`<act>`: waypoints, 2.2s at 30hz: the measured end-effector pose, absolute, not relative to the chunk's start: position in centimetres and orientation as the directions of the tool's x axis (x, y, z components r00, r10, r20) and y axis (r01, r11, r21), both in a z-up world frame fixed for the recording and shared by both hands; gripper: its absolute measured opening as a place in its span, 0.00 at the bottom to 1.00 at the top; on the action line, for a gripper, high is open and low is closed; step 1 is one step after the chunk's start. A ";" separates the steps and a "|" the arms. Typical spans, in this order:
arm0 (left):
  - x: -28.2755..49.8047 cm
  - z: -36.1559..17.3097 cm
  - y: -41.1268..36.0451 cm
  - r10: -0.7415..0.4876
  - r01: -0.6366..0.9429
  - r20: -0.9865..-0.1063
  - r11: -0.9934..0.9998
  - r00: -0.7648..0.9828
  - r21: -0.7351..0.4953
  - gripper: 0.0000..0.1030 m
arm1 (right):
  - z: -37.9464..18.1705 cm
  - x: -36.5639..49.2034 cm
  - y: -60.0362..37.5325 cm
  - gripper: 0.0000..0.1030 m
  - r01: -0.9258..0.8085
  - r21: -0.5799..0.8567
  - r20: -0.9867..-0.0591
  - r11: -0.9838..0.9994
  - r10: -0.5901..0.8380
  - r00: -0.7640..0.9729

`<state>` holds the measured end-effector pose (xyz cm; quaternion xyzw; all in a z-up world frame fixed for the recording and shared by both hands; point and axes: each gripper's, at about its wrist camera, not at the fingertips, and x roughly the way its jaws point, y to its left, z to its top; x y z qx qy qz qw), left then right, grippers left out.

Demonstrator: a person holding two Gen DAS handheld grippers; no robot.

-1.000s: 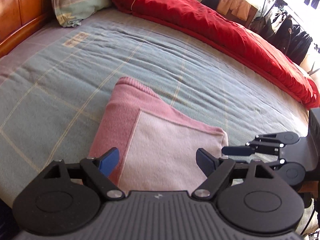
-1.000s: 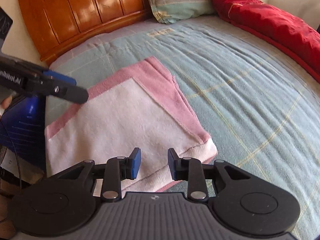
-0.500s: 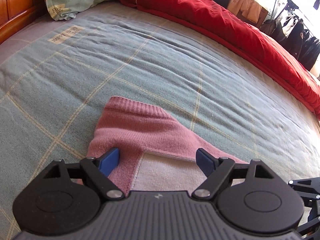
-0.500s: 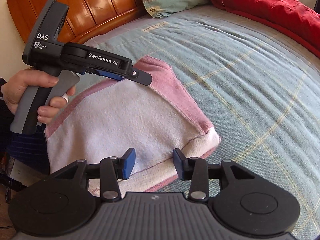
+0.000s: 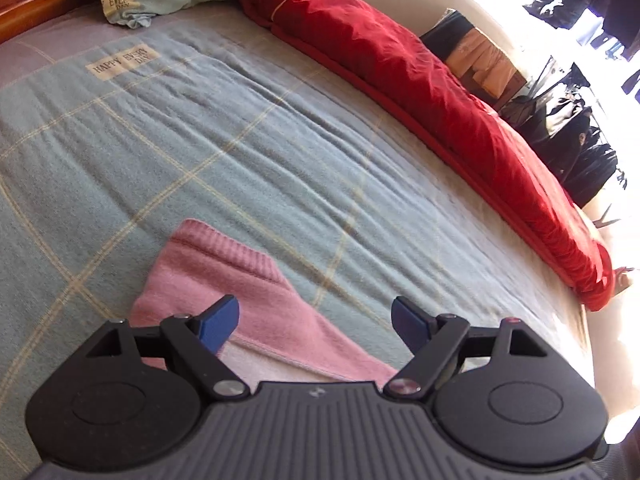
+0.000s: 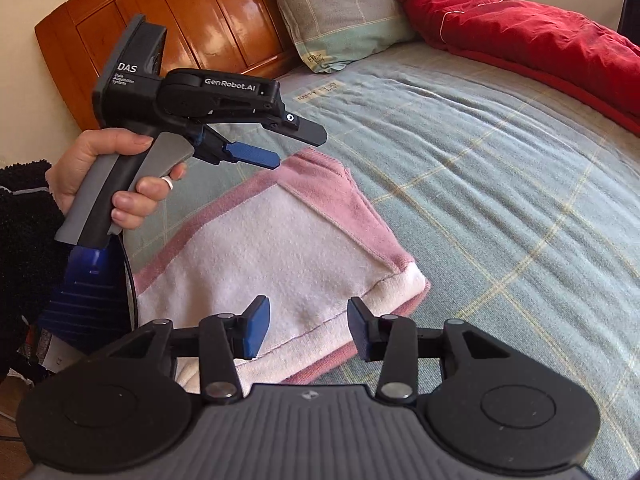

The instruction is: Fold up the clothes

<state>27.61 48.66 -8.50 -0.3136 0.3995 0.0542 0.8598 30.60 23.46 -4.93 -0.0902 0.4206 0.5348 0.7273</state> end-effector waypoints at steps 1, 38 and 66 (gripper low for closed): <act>28.2 -8.6 48.0 -0.159 -0.335 -0.731 0.811 0.663 -0.480 0.80 | -5.0 30.6 23.3 0.46 -0.848 0.328 -0.705 0.417 0.705 0.074; 17.4 -8.5 36.0 -0.344 -0.341 -0.801 0.770 0.489 -0.539 0.79 | -4.9 28.2 15.0 0.48 -0.820 0.308 -0.739 0.482 0.664 0.112; 15.3 -6.2 32.5 -0.199 -0.280 -0.838 0.882 0.509 -0.380 0.81 | -4.4 25.9 14.5 0.50 -0.824 0.299 -0.762 0.482 0.640 0.098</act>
